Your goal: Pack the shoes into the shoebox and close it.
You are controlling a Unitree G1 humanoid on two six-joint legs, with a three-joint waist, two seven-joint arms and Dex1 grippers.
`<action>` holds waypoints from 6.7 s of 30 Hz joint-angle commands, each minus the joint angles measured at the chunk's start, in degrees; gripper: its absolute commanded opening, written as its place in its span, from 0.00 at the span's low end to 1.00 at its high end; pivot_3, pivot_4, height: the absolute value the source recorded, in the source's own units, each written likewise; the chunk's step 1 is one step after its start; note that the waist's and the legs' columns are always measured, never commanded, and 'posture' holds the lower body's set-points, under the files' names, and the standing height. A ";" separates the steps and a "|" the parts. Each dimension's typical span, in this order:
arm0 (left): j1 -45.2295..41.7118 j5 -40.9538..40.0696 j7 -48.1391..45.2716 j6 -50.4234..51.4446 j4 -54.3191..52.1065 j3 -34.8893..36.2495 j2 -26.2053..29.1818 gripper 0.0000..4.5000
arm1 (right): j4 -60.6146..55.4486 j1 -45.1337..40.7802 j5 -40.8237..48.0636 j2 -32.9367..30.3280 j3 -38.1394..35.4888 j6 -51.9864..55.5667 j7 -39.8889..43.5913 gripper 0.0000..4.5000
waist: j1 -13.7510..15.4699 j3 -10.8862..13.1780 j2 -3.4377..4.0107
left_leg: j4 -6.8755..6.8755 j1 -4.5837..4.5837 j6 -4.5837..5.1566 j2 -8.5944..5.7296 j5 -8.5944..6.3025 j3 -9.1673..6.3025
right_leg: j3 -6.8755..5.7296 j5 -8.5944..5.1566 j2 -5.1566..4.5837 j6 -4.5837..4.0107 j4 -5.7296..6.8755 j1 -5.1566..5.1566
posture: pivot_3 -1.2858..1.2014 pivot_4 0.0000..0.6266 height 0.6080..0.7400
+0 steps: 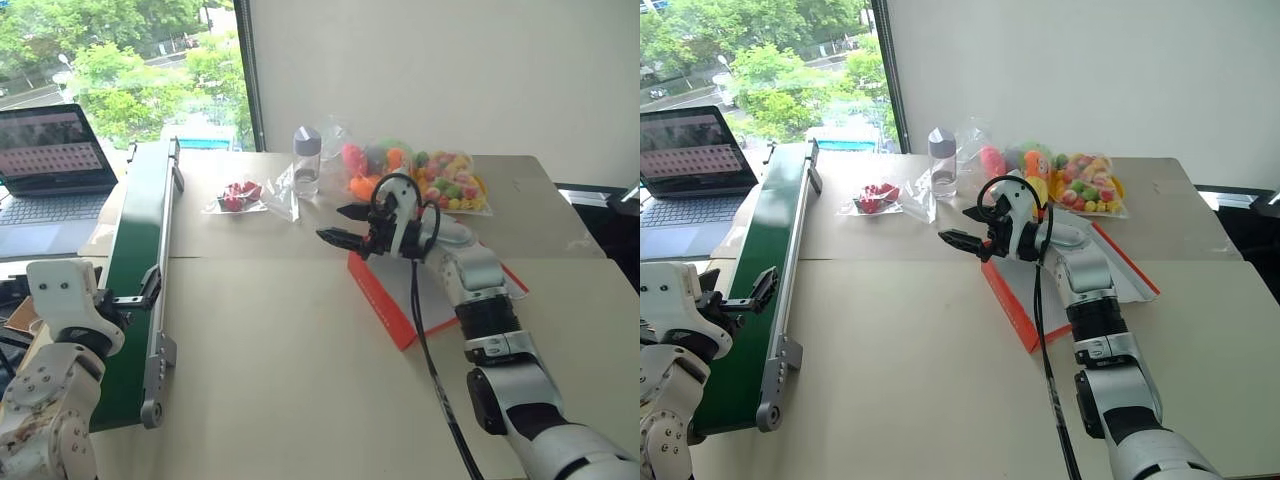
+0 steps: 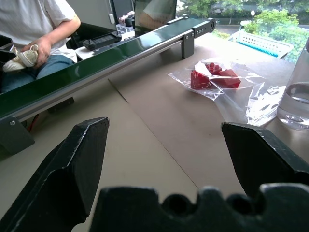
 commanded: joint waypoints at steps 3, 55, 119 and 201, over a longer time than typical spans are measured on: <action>-3.43 2.48 4.61 -6.51 4.21 -3.34 -2.57 1.00 | -4.17 -0.50 0.75 -2.26 -1.35 0.92 -0.27 0.99 | 0.28 0.01 0.01 | 0.01 0.01 -0.01 -0.02 0.00 0.01 | 0.01 -0.02 -0.04 -0.02 -0.01 0.01 | 0.52 0.24 1.00; -13.01 5.99 8.52 -23.05 33.33 -1.59 8.08 1.00 | -17.89 -4.29 5.85 5.36 1.18 9.85 -5.88 0.99 | 0.01 0.00 0.00 | -0.02 -0.48 0.01 0.06 0.01 0.01 | -0.22 0.16 -0.11 -0.19 0.00 -0.45 | 0.52 0.24 1.00; -36.55 -7.72 -3.06 -9.91 26.15 -20.84 3.00 0.58 | -10.16 -15.35 30.67 13.41 -24.94 26.39 -31.63 1.00 | 0.84 0.08 -0.13 | 0.03 -1.03 0.40 0.04 0.43 -0.12 | -0.54 0.41 -0.21 -0.43 0.01 -0.76 | 0.52 0.24 1.00; -37.73 -17.40 -14.03 11.79 13.84 -35.28 16.44 1.00 | 16.84 -3.83 -14.28 -26.23 12.83 7.33 -1.85 0.12 | 0.30 0.25 -0.13 | 0.19 -0.95 0.83 -0.26 0.52 0.03 | 0.06 0.17 -0.16 0.41 -0.04 -0.68 | 0.52 0.24 1.00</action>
